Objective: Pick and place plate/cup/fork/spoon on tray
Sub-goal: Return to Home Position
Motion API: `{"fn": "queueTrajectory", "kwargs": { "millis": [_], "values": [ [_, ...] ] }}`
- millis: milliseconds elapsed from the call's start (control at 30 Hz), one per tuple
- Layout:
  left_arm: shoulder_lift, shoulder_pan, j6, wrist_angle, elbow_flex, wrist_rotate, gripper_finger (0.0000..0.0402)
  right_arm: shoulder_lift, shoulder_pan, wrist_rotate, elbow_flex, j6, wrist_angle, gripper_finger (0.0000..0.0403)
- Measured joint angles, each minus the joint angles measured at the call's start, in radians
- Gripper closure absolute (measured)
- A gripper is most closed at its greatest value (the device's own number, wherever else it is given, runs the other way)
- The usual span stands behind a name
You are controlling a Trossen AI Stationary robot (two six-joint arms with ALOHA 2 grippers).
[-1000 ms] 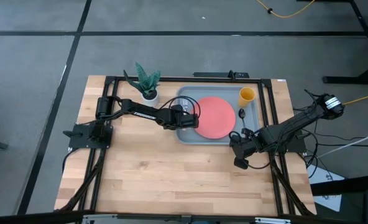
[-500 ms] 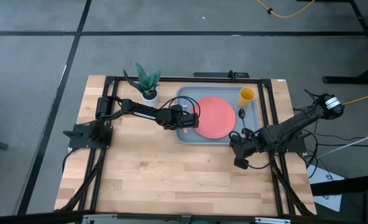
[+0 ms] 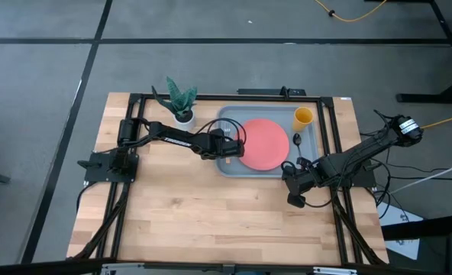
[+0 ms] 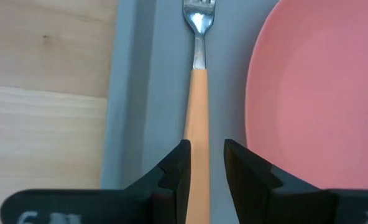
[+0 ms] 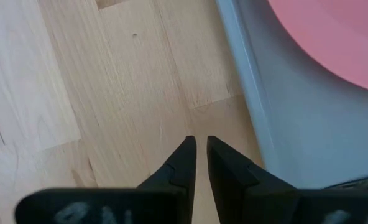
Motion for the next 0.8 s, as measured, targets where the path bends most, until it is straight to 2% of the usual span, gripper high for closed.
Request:
{"fn": "queueTrajectory", "kwargs": {
  "millis": [100, 267, 333, 400, 467, 533, 600, 633, 800],
  "values": [
    [-0.004, 0.000, 0.028, -0.002, 0.000, 0.025, 0.0311, 0.000, 0.000, 0.000, 0.000, 0.004, 0.000, 0.0357],
    [-0.045, -0.003, 0.237, -0.025, 0.038, 0.092, 0.0314, 0.000, 0.000, -0.052, 0.000, 0.022, -0.002, 0.0357],
    [-0.070, -0.017, 0.367, -0.009, 0.089, 0.077, 0.0314, 0.000, 0.000, -0.078, 0.000, -0.003, -0.009, 0.0357],
    [-0.115, -0.042, 0.510, -0.060, 0.138, 0.035, 0.0315, -0.001, 0.000, -0.093, 0.000, -0.009, -0.009, 0.0357],
    [-0.152, -0.077, 0.680, -0.055, 0.194, -0.003, 0.0315, 0.000, 0.000, -0.107, 0.000, -0.002, -0.014, 0.0357],
    [-0.203, -0.116, 0.876, -0.122, 0.237, -0.044, 0.0315, 0.000, 0.000, -0.108, 0.000, -0.001, -0.014, 0.0357],
    [-0.246, -0.147, 1.098, -0.153, 0.275, -0.053, 0.0315, -0.002, 0.000, -0.110, 0.000, -0.005, -0.021, 0.0357],
    [-0.270, -0.160, 1.160, -0.185, 0.284, -0.043, 0.0315, -0.004, 0.000, -0.123, 0.000, -0.003, -0.021, 0.0357],
    [-0.356, -0.253, 1.226, -0.304, 0.299, 0.037, 0.0312, -0.007, 0.007, -0.195, 0.001, 0.035, 0.005, 0.0357]
  ]
}}
